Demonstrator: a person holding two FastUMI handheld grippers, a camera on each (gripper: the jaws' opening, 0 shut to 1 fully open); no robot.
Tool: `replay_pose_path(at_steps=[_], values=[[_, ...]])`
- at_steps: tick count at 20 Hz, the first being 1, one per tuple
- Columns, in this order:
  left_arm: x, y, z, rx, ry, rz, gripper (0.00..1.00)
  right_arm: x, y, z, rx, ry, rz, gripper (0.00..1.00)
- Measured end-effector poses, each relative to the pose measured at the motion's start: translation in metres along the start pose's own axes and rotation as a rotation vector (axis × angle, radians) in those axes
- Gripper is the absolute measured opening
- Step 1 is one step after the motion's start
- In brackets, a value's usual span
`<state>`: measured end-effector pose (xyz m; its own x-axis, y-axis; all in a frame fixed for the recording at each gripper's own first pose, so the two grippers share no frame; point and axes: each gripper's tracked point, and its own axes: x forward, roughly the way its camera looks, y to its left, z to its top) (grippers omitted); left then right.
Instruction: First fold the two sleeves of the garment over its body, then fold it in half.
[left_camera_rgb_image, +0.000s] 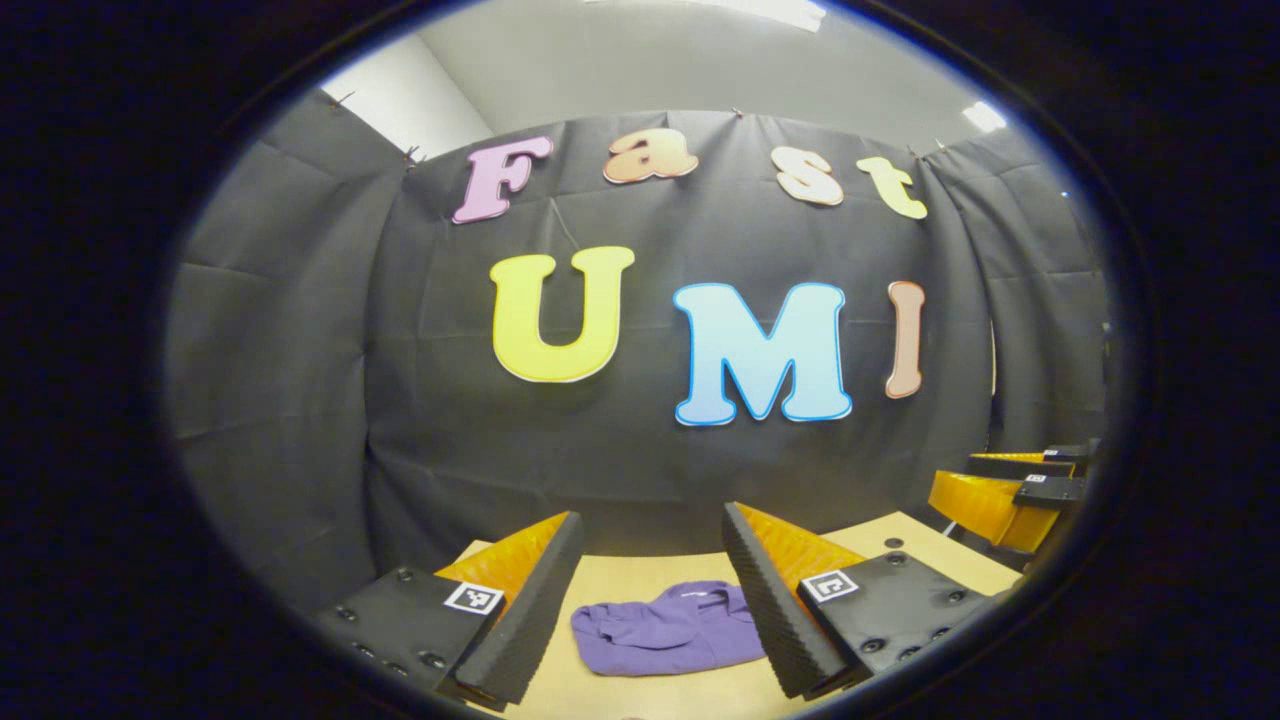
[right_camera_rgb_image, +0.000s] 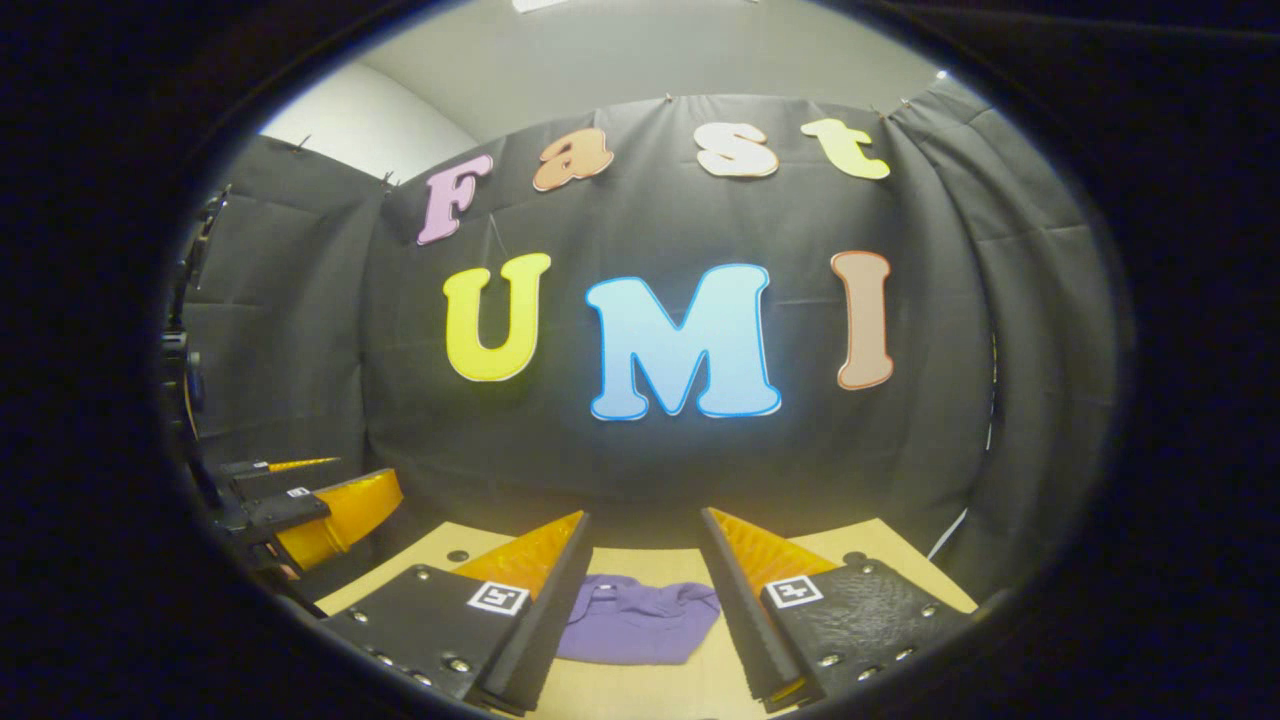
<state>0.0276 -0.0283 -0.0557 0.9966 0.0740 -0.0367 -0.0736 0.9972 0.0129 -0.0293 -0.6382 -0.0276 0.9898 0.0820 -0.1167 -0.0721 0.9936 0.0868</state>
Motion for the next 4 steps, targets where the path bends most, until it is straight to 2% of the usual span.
replay_pose_path(at_steps=[1, 4], values=[[-0.0031, 0.0043, 0.0000, 0.005, -0.002, 0.005, 0.93, -0.0026, -0.0013, 0.0017, 0.000, -0.005, -0.009, 0.67], [-0.0054, 0.0086, 0.0040, 0.024, -0.010, -0.003, 0.93, -0.0092, -0.0037, 0.0051, 0.007, -0.024, -0.047, 0.67]])
